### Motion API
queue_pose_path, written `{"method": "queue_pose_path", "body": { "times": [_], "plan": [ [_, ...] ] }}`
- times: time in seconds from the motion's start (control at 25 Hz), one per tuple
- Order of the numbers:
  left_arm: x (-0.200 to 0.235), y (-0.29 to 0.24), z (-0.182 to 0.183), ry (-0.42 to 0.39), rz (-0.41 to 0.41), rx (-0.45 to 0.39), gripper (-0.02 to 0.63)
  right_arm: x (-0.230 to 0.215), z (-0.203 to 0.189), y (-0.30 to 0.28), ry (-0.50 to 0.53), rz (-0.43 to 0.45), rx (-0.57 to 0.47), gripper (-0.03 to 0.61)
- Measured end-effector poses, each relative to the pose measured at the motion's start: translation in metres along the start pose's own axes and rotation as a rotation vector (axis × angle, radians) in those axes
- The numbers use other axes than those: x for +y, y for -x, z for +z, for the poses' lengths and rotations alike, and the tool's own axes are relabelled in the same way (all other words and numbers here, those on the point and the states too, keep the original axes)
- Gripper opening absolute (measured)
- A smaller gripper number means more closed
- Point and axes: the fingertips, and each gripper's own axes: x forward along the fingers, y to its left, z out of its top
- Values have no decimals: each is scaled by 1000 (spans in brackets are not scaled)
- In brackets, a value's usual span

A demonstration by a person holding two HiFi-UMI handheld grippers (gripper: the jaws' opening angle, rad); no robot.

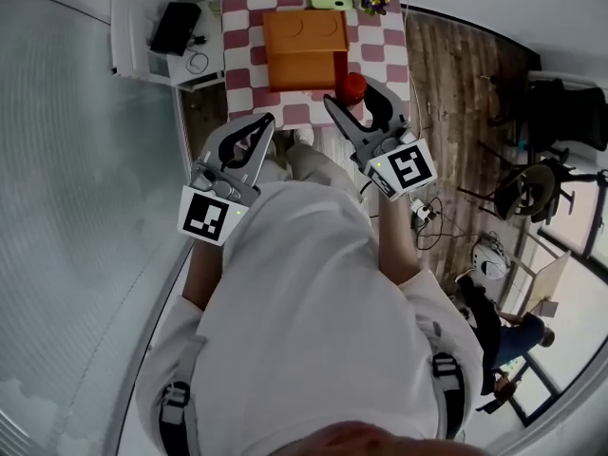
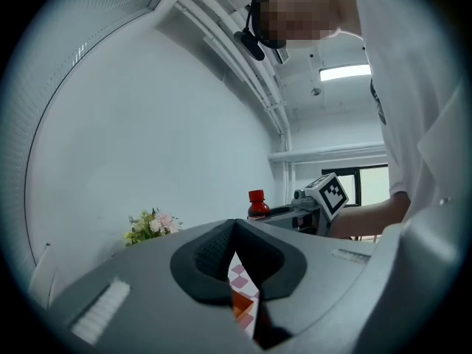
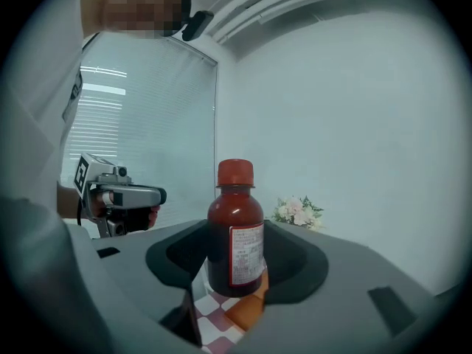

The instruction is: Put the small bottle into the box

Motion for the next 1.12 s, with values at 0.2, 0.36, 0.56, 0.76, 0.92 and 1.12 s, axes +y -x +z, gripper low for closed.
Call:
{"method": "queue_pose_path", "body": {
  "times": [0.2,0.36,0.56,0.76,0.92,1.12],
  "plan": [
    [5,-8,-9,-9,29,23,2,-20,-32,-12,10,14,52,222],
    [7,-25,-13,-3,61,45,2,-42,-60,-28,54,47,122,222],
    [7,-48,-14,-7,107,71,2,-66,-106,-48,138,112,256,222],
    [9,-62,-21,20,156,103,2,-78,-168,-69,221,188,431,222],
    [14,-64,-24,20,184,122,2,-80,-209,-85,278,239,529,222],
    [27,-57,-25,13,235,126,2,-79,-251,-98,353,294,642,222]
  ]
}}
